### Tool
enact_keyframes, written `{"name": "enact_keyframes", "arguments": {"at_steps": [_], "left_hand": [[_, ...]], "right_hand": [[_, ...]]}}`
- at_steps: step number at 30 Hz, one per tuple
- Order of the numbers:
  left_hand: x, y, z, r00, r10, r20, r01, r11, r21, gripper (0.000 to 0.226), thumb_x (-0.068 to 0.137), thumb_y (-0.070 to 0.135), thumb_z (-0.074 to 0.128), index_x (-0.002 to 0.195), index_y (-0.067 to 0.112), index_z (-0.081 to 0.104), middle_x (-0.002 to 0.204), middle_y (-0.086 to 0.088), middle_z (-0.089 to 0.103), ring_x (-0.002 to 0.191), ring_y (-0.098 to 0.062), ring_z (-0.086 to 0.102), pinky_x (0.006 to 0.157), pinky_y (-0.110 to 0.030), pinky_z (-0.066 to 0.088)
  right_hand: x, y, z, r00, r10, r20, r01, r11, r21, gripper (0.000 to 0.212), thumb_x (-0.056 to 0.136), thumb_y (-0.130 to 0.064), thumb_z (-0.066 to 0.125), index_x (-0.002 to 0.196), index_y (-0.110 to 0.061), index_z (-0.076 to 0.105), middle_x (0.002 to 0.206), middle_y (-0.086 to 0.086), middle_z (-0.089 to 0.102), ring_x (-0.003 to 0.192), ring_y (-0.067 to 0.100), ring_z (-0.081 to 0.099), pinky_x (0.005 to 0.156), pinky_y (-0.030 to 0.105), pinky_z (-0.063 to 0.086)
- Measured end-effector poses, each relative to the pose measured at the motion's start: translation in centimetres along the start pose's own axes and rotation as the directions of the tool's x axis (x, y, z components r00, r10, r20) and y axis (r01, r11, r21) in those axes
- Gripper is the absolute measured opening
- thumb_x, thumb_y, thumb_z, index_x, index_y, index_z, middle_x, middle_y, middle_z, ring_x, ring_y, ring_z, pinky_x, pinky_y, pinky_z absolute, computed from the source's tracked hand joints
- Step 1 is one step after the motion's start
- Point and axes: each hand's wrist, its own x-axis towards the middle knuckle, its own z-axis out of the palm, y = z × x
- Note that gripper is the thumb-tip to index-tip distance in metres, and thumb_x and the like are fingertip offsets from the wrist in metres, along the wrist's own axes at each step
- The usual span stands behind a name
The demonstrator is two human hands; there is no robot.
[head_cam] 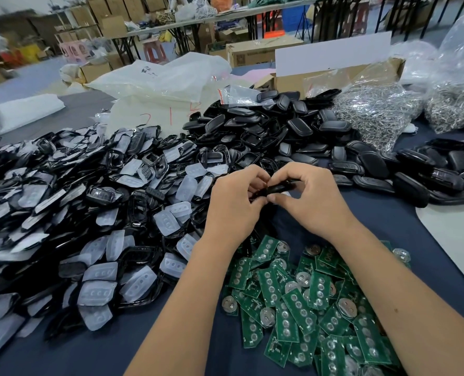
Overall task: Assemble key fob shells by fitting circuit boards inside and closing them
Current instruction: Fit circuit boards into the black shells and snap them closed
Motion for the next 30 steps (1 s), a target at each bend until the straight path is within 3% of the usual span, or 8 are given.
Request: {"name": "enact_keyframes", "arguments": {"at_steps": [12, 22, 27, 30], "left_hand": [[0.01, 0.23, -0.22, 0.997, -0.074, 0.004, 0.074, 0.995, -0.072, 0.04, 0.071, 0.002, 0.089, 0.091, 0.023, 0.063, 0.073, 0.011, 0.066, 0.068, -0.007, 0.064, 0.069, -0.036, 0.059], [0.16, 0.08, -0.15, 0.992, -0.125, -0.007, 0.124, 0.986, -0.113, 0.037, 0.072, 0.008, 0.092, 0.088, 0.026, 0.064, 0.075, 0.01, 0.067, 0.068, -0.009, 0.065, 0.069, -0.033, 0.059], [0.36, -0.11, -0.07, 0.966, -0.258, -0.006, 0.244, 0.922, -0.301, 0.037, 0.069, 0.009, 0.094, 0.09, 0.024, 0.066, 0.075, 0.003, 0.07, 0.071, -0.021, 0.069, 0.072, -0.033, 0.061], [0.27, -0.14, -0.14, 0.933, -0.353, 0.067, 0.335, 0.784, -0.522, 0.037, 0.072, -0.004, 0.089, 0.095, 0.015, 0.068, 0.078, -0.006, 0.07, 0.074, -0.023, 0.073, 0.077, -0.041, 0.063]], "right_hand": [[-0.17, -0.4, 0.09, 1.0, -0.013, -0.019, 0.015, 0.989, 0.144, 0.036, 0.075, 0.002, 0.085, 0.097, -0.023, 0.071, 0.092, -0.009, 0.075, 0.098, 0.017, 0.073, 0.088, 0.053, 0.058], [-0.28, -0.67, 0.58, 0.998, -0.032, -0.061, 0.041, 0.988, 0.148, 0.037, 0.077, 0.002, 0.083, 0.103, -0.02, 0.068, 0.094, -0.01, 0.073, 0.101, 0.015, 0.072, 0.087, 0.046, 0.059], [-0.11, -0.14, 0.4, 0.995, 0.046, -0.092, -0.019, 0.963, 0.269, 0.049, 0.079, -0.004, 0.087, 0.12, -0.021, 0.065, 0.101, -0.001, 0.073, 0.102, 0.019, 0.071, 0.091, 0.034, 0.06], [0.02, 0.1, 0.32, 0.988, 0.114, -0.105, -0.076, 0.946, 0.315, 0.039, 0.084, -0.011, 0.086, 0.118, -0.021, 0.069, 0.104, 0.001, 0.075, 0.099, 0.02, 0.072, 0.093, 0.036, 0.06]]}}
